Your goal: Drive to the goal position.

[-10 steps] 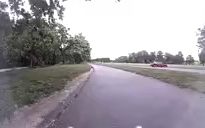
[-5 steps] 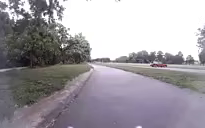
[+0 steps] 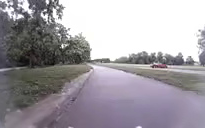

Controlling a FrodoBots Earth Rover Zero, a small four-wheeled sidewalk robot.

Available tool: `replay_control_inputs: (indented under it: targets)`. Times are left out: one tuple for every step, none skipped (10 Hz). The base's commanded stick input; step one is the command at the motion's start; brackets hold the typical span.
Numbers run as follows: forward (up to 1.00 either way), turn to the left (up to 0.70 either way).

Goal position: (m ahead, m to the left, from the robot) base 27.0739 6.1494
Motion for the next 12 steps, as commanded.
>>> replay_control_inputs:
  targets:
    - [0.58, -0.01]
    - [0.58, 0.0]
    - [0.58, -0.01]
    - [0.58, -0.01]
    - [0.6, -0.01]
    - [0.62, -0.01]
    - [0.64, -0.01]
    - [0.66, -0.01]
    - [0.69, -0.01]
    - [0.69, 0.0]
    - [0.69, 0.0]
    - [0.69, 0.0]
